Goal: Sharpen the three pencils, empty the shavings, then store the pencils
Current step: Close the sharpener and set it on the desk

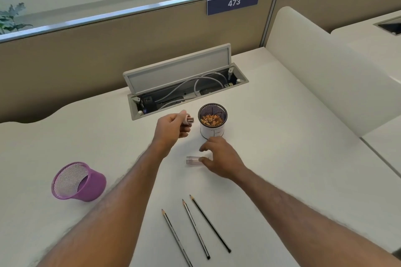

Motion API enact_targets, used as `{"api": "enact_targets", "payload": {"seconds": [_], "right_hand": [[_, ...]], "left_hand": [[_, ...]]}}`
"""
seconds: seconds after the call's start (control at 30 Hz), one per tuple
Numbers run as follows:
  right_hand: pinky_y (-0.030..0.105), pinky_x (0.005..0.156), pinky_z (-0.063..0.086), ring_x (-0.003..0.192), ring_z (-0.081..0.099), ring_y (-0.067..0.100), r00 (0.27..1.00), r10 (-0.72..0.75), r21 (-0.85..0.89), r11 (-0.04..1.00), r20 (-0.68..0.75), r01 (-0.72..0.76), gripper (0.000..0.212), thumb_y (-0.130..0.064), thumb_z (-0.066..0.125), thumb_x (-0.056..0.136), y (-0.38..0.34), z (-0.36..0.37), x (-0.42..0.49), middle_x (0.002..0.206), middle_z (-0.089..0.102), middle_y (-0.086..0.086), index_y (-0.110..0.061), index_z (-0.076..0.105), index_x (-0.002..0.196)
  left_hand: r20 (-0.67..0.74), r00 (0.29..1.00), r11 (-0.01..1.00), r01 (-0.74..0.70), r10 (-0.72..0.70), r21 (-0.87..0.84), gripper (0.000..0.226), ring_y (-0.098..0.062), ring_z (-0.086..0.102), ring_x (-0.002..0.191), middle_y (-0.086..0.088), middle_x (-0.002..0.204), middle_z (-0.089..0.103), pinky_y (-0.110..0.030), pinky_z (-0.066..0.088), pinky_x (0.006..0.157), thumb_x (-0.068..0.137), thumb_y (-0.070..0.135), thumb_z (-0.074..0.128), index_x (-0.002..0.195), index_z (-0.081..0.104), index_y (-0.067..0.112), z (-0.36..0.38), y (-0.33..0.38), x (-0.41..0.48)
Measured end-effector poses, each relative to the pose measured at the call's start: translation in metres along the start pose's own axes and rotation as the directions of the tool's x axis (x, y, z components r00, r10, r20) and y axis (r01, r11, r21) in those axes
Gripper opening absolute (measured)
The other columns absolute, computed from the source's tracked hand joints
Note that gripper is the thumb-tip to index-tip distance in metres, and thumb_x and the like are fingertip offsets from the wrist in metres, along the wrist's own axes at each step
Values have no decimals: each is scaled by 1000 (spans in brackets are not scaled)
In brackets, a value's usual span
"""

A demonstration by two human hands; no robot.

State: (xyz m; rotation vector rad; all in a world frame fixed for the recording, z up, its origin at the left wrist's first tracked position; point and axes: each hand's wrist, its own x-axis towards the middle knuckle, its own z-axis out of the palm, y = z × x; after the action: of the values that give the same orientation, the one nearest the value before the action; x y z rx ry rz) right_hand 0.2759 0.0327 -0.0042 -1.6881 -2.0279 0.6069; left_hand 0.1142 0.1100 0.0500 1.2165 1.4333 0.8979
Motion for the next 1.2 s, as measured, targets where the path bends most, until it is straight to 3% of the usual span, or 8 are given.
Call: {"api": "enact_targets", "payload": {"seconds": [0.13, 0.27, 0.47, 0.6, 0.73, 0.8, 1.03, 1.2], "right_hand": [[35, 95, 41, 113, 49, 22, 990, 7, -137, 990, 138, 12, 46, -41, 69, 83, -4, 11, 6, 118, 60, 2, -20, 61, 123], [38, 94, 43, 114, 48, 24, 977, 68, -185, 982, 202, -30, 51, -45, 68, 82, -5, 20, 6, 119, 57, 3, -21, 59, 126], [37, 87, 42, 106, 51, 24, 987, 62, -128, 991, 149, -43, 38, -42, 67, 84, -4, 27, 4, 110, 57, 3, -20, 65, 115], [36, 84, 42, 100, 55, 22, 995, 31, -71, 997, 93, -25, 31, -39, 68, 85, -6, 27, 3, 102, 62, 1, -19, 68, 108], [25, 76, 39, 90, 56, 18, 996, -85, 94, 992, 41, 81, 28, -33, 73, 82, -20, 21, 2, 95, 62, 1, -14, 69, 103], [26, 75, 44, 87, 57, 15, 991, -130, 129, 984, 45, 123, 29, -32, 74, 81, -31, 17, 2, 97, 61, -1, -15, 69, 104], [34, 74, 52, 83, 58, 15, 979, -203, 119, 973, 24, 199, 31, -28, 78, 79, -53, 7, 4, 101, 60, -1, -14, 70, 105], [32, 72, 50, 83, 56, 15, 963, -269, 95, 959, 4, 268, 31, -23, 81, 75, -60, 4, 4, 98, 61, 1, -12, 71, 102]], "left_hand": [[-69, 995, 997, 65, -68, -44, 26, -17, 71, 71, -4, 83, 73, -19, 56, 59, 100, 35, 52, 85, 70, 23, -21, -17, -13], [-66, 985, 978, 151, -161, -144, 24, -13, 73, 69, 0, 80, 77, -21, 56, 59, 99, 28, 56, 85, 72, 17, -41, -40, -27], [-8, 972, 941, 225, -235, -253, 24, -14, 71, 67, -7, 84, 78, -23, 57, 61, 95, 15, 62, 76, 76, 15, -60, -66, -48], [-15, 966, 925, 244, -260, -292, 16, -14, 71, 66, -7, 83, 78, -22, 57, 61, 96, 13, 61, 86, 73, 7, -67, -77, -57], [-24, 967, 921, 233, -252, -311, 13, -14, 72, 68, -7, 86, 78, -22, 58, 63, 96, 15, 62, 92, 72, 8, -73, -83, -63], [-23, 968, 920, 230, -250, -318, 12, -14, 71, 67, -7, 87, 78, -22, 58, 64, 96, 15, 62, 95, 72, 8, -74, -85, -67], [-2, 971, 918, 224, -238, -327, 11, -18, 72, 70, -8, 81, 76, -23, 58, 65, 94, 16, 65, 97, 73, 9, -71, -88, -80], [15, 978, 913, 199, -207, -357, 16, -19, 73, 73, -10, 85, 77, -23, 58, 67, 94, 20, 65, 101, 72, 8, -72, -87, -87]]}}
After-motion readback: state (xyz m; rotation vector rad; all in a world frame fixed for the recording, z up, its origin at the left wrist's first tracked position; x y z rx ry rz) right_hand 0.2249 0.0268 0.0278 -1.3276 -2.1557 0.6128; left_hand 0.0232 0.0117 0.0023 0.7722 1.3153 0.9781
